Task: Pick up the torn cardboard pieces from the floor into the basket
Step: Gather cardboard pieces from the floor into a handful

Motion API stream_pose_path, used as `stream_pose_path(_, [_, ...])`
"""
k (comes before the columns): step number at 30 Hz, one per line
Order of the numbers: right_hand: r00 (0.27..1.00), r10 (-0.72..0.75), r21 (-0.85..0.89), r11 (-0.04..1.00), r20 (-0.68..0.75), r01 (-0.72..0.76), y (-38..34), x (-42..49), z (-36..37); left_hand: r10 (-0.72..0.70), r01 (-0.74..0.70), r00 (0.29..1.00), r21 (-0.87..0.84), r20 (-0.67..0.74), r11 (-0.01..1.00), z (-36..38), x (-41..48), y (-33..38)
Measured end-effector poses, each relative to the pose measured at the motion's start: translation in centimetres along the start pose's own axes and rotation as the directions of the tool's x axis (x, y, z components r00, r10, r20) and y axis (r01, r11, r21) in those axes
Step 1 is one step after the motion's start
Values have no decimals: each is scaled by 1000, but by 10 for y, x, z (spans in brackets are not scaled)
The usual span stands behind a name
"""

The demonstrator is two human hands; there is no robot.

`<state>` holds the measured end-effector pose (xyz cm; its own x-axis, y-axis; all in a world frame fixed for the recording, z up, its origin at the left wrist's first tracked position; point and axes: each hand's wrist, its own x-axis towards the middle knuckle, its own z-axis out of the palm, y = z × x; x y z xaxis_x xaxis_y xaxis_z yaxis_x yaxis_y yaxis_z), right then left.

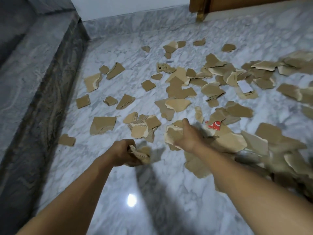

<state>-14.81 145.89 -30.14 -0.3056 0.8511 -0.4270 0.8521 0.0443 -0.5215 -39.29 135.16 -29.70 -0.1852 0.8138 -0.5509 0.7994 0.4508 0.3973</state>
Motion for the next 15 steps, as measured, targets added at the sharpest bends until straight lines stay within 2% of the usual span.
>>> stream_pose_path(3, [982, 59, -89, 995, 179, -44, 9, -11, -54, -12, 16, 999, 65, -49, 998, -25, 0, 31])
stream_pose_path(5, [957, 85, -158, 986, 278, -42, 12, -11, -75, -51, 53, 999, 162, -17, 985, -39, 8, 46])
stream_pose_path(7, [939, 106, -225, 974, 328, -32, 14, -7, -80, -67, 58, 997, 249, 31, 967, -48, 22, 55])
stream_pose_path(10, [909, 139, -319, 948, 392, -8, 17, -4, -66, -22, -18, 996, 425, 89, 905, -54, 45, 61])
stream_pose_path(12, [902, 150, -433, 900, 405, 46, 20, -2, -46, 18, -77, 992, 474, 127, 877, -55, 66, 60])
stream_pose_path(15, [904, 137, -629, 759, 406, 167, 27, 2, -19, 67, -135, 986, 492, 154, 860, -51, 98, 52])
